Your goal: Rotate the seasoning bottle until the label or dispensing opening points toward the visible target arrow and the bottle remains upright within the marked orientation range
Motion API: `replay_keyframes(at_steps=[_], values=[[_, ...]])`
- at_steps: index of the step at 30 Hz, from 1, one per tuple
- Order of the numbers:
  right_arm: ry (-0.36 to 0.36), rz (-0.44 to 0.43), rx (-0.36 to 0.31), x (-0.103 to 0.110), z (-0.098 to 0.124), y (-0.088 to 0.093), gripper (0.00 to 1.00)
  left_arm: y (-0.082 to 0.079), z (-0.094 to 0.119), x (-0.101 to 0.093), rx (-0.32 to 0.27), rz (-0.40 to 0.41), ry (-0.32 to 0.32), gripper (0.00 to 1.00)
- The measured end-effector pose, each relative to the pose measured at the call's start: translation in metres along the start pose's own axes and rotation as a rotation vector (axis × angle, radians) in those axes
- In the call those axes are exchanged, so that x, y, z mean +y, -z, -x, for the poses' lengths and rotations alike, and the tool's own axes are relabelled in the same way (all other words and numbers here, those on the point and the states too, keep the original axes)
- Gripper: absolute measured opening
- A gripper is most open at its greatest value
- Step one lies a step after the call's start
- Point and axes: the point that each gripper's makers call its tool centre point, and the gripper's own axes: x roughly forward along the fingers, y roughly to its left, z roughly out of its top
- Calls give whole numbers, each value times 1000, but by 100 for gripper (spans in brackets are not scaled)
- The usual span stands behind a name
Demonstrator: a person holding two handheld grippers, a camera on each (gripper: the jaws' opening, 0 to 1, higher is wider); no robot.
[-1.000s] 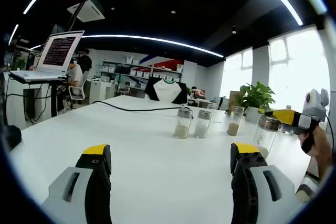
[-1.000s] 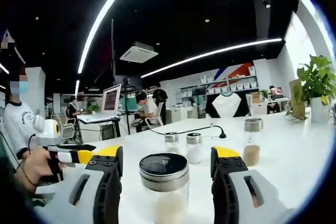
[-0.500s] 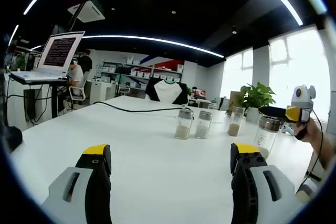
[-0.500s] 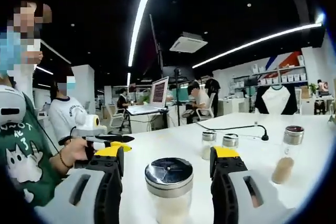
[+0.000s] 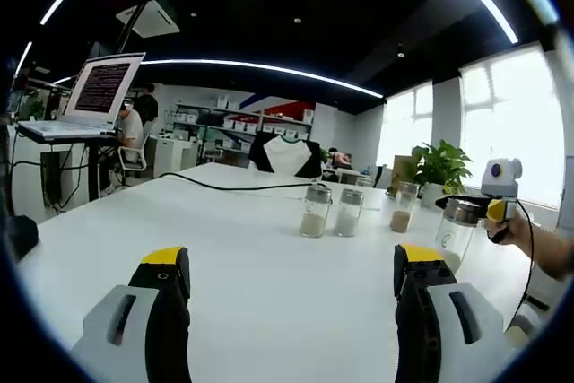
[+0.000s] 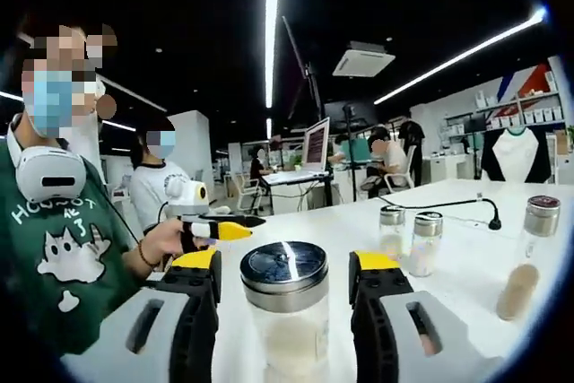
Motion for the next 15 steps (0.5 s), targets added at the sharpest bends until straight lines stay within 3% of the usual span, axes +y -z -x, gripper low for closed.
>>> replay_keyframes(at_steps=[6, 15], values=[[-66, -15, -2, 4, -3, 0, 51, 0, 0, -1, 2, 0, 4, 99], [-87, 10, -9, -1, -2, 0, 39, -2, 2, -3, -2, -3, 5, 99]])
